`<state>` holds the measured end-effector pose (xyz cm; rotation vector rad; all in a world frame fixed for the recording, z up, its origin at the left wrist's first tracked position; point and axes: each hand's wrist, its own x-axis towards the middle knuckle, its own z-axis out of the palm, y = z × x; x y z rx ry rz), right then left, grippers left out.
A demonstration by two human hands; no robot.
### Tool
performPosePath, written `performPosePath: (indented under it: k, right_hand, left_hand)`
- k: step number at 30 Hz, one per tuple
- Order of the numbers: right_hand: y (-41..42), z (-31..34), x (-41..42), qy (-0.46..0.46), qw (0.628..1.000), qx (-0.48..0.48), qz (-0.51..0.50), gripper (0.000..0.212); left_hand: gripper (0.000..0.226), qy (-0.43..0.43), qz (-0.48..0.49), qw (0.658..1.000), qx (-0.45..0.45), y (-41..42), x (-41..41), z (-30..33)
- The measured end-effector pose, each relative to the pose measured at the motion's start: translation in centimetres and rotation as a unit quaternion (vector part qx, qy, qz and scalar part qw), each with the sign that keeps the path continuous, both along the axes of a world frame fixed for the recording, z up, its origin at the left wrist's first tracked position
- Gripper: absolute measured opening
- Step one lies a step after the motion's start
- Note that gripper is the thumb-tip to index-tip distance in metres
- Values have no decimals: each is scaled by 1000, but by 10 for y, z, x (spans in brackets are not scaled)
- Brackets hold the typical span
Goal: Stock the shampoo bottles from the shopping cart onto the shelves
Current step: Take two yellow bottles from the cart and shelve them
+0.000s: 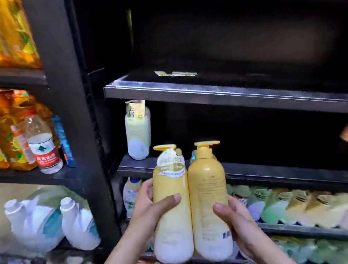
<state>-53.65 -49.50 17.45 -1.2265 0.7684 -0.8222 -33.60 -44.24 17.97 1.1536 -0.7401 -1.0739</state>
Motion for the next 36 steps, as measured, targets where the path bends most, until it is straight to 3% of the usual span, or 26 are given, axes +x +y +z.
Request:
performPosePath:
  k: [9, 17, 22, 30, 36]
  right_hand:
    - [-100, 19, 31, 16, 995, -78, -55, 69]
    - [-150, 13, 61, 17, 992, -88, -84, 75]
    - [-172, 15, 75, 24, 989, -99, -106, 80]
    - [-186, -7, 80, 17, 991, -59, -121, 86]
    - [-199, -7, 73, 70, 991, -76, -84, 60]
  left_hand:
    - [97, -52, 3, 998, -37, -101, 27, 30]
    - [100, -98, -22, 993, -57, -158, 60, 29]
    - [86, -113, -14, 992, -48, -182, 71, 19]
    - [94, -162, -60, 985, -24, -196, 79, 6]
    - [98, -175, -69, 981, -53, -195, 84, -3]
